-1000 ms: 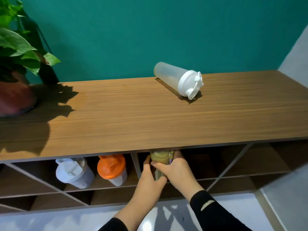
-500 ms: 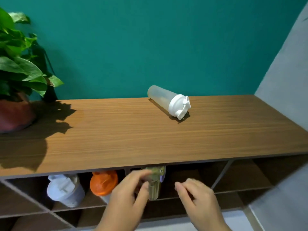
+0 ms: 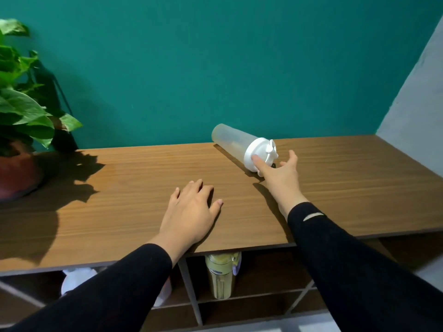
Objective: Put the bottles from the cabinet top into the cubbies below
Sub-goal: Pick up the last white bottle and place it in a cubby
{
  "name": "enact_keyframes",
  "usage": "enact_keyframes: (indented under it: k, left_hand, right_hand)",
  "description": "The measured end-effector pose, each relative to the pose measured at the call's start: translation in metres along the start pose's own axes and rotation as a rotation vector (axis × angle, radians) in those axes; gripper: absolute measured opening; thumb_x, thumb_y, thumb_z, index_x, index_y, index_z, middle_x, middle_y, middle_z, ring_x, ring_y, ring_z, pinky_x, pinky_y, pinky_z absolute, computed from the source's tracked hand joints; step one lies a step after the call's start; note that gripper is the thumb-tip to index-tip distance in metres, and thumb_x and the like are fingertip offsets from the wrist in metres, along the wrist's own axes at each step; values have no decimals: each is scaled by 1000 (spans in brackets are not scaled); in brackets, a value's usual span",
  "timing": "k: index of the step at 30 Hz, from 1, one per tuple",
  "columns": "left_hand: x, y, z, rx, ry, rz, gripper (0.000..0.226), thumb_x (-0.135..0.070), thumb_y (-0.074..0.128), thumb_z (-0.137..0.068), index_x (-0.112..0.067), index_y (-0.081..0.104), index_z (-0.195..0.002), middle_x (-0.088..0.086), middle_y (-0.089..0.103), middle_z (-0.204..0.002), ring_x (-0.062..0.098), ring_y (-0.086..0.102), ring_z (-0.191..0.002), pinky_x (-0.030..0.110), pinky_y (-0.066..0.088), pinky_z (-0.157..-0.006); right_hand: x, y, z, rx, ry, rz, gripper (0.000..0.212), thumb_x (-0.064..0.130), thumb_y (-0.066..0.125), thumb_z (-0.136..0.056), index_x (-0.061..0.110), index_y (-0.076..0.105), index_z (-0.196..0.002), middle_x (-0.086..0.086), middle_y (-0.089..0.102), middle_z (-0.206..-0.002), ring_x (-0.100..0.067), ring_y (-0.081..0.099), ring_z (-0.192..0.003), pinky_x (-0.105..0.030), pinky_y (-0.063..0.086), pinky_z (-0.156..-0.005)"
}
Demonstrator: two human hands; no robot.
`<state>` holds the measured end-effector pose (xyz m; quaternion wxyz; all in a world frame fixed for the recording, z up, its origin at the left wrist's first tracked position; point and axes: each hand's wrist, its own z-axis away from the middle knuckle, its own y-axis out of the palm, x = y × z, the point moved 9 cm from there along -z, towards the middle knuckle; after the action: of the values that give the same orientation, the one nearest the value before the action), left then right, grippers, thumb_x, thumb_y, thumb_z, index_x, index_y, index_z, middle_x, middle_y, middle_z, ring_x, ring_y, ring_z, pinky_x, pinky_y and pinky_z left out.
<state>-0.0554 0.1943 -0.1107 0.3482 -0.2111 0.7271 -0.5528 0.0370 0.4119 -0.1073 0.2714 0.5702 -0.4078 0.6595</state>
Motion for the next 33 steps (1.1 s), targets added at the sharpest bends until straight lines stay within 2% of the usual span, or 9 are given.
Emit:
enact_keyframes:
  k: [5, 9, 12, 16, 21, 26, 30, 32, 33]
  left_hand:
    - [0, -2, -1, -16, 6, -17, 57, -56, 34, -99, -26, 44, -147, 2, 35, -160, 20, 23, -150, 46, 15, -124]
    - [2, -1, -2, -21, 4, -2, 56, -54, 36, -99, -25, 44, -146, 2, 36, -159, 19, 24, -150, 47, 15, -124]
    - [6, -4, -2, -63, 17, 112, 60, -54, 43, -97, -23, 39, -149, 0, 40, -157, 18, 30, -147, 47, 20, -123]
    - [5, -46, 18, -269, 86, 331, 73, -52, 53, -94, -21, 27, -154, 2, 29, -162, 16, 25, -149, 49, 25, -121]
    - [-57, -104, 80, -400, 431, 210, 99, -58, 67, -81, -9, 22, -155, 11, 26, -163, 23, 25, -151, 52, 23, -121]
    - [-101, -84, 122, -259, 457, 312, 107, -55, 73, -66, -22, 20, -153, 0, 46, -147, 16, 41, -136, 36, 32, -114]
    - [-112, -30, 154, -74, 281, 606, 98, -51, 76, -60, -40, 26, -144, -23, 41, -140, -3, 40, -132, 23, 37, -109]
    - [-116, 14, 168, 79, 153, 739, 92, -56, 70, -60, -52, 23, -139, -33, 33, -141, -10, 33, -134, 15, 35, -107]
    - [-116, 38, 175, 145, 105, 765, 87, -60, 64, -61, -55, 22, -137, -34, 31, -142, -10, 32, -135, 12, 34, -106]
  right_hand:
    - [8, 34, -33, 10, 49, 40, 131, 78, 71, -53, 33, 1, -155, -8, 44, -151, -36, 39, -138, -58, 23, -116]
    - [12, 27, -35, -91, -4, -27, 109, 66, 76, -53, 40, 20, -143, -4, 54, -132, -33, 50, -121, -54, 38, -108]
    - [31, 5, -11, -87, -133, -96, 98, 49, 82, -64, 32, 24, -141, -2, 47, -134, -24, 53, -114, -48, 48, -101]
    - [76, -43, 51, -46, -338, -16, 88, 40, 85, -71, 25, 32, -140, 3, 47, -134, -16, 51, -119, -43, 48, -103]
    - [124, -88, 152, 135, -577, 225, 98, 56, 88, -54, 42, 40, -139, 39, 46, -126, 11, 47, -120, -12, 43, -97]
    - [118, -105, 219, 240, -628, 263, 108, 58, 87, -39, 61, 38, -135, 29, 52, -137, 4, 50, -128, -14, 42, -100]
    - [42, -132, 235, 58, -324, -285, 122, 31, 92, -17, 52, 45, -127, 11, 67, -123, -2, 66, -110, -18, 59, -75]
    - [-22, -109, 240, 49, -49, -312, 115, 17, 94, -19, 48, 48, -120, 5, 64, -118, -12, 65, -98, -22, 61, -65]
    - [-55, -113, 247, -4, 76, -151, 104, 11, 95, -36, 39, 47, -123, 1, 60, -114, -16, 60, -94, -20, 58, -64]
